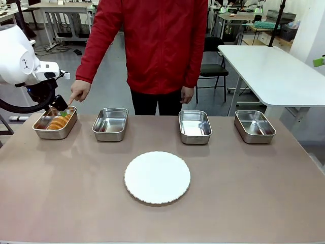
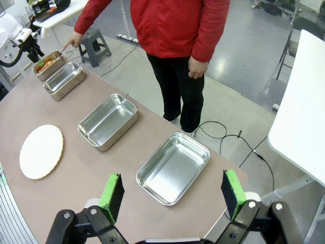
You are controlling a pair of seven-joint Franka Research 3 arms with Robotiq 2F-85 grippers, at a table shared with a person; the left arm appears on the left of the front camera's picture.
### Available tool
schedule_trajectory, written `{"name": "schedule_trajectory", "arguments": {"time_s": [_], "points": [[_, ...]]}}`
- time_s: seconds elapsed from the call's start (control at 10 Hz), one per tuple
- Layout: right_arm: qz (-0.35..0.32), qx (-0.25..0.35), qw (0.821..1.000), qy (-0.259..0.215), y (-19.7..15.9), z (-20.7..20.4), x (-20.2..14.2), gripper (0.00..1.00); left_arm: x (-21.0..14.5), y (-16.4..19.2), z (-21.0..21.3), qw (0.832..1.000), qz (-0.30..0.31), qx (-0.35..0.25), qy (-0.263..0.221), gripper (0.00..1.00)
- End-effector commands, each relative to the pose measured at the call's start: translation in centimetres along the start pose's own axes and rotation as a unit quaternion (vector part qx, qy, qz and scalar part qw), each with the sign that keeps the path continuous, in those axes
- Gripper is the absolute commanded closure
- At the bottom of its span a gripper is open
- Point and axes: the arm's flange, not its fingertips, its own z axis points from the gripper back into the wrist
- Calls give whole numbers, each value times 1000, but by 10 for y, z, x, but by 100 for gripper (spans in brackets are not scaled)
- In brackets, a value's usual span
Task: Place the bread in the container.
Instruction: Place the Butter Roll into the Airtight Container indicated by the human.
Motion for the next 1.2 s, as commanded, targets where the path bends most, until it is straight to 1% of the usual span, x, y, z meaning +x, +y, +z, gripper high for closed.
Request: {"name": "schedule_trajectory", "arguments": {"time_s": [0.0, 0.6, 0.7, 0.8, 0.9, 1.1], "points": [[1, 2, 1000, -4, 0, 1, 1, 0, 0, -1, -1, 1000, -6, 6, -1, 0], [1, 2, 1000, -4, 0, 1, 1, 0, 1, -1, 0, 1000, -3, 1, 0, 0], [1, 2, 1000, -4, 0, 1, 1, 0, -7, -17, 20, 998, -4, 58, 8, 0], [1, 2, 1000, -4, 0, 1, 1, 0, -21, -30, 41, 997, 6, 75, -10, 0], [1, 2, 1000, -4, 0, 1, 1, 0, -33, -40, 60, 996, 0, 86, -38, 0], [1, 2, 1000, -4, 0, 1, 1, 0, -64, -65, 93, 993, -1, 87, -77, 0]]}}
